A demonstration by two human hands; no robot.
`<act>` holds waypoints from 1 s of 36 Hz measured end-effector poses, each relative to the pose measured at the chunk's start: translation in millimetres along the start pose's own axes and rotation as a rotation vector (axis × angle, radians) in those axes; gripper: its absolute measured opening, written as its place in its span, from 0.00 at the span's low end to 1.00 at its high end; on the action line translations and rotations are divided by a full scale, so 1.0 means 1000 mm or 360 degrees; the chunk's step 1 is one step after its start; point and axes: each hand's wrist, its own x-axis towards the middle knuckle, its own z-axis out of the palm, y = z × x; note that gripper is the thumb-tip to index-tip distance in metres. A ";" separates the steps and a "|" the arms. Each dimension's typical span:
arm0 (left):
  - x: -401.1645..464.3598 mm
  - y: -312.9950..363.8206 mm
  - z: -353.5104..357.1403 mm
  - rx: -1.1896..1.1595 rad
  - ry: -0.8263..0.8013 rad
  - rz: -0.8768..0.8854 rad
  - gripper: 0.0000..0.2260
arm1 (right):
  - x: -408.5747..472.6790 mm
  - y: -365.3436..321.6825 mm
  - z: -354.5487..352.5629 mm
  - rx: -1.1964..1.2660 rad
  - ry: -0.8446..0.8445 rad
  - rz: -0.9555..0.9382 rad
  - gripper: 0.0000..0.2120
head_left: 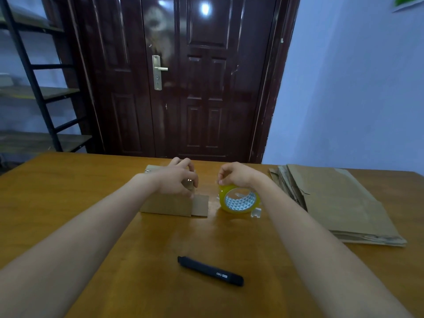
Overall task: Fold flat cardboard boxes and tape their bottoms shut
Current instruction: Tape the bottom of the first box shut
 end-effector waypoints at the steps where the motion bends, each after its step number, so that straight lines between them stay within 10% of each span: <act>1: 0.001 0.000 0.001 -0.0011 0.0014 0.0002 0.10 | -0.001 0.002 0.003 0.0021 0.0062 0.0000 0.03; 11: 0.004 -0.003 0.005 -0.0028 0.0084 -0.0009 0.11 | -0.061 0.006 0.051 -0.0096 0.0817 0.0038 0.02; 25: 0.005 0.007 0.015 0.0078 0.0254 -0.0102 0.21 | -0.084 0.010 0.081 -0.0495 0.0089 -0.0573 0.05; 36: 0.004 0.009 0.012 0.0121 0.0235 -0.0098 0.21 | -0.090 0.008 0.073 -0.0960 0.0060 -0.0816 0.14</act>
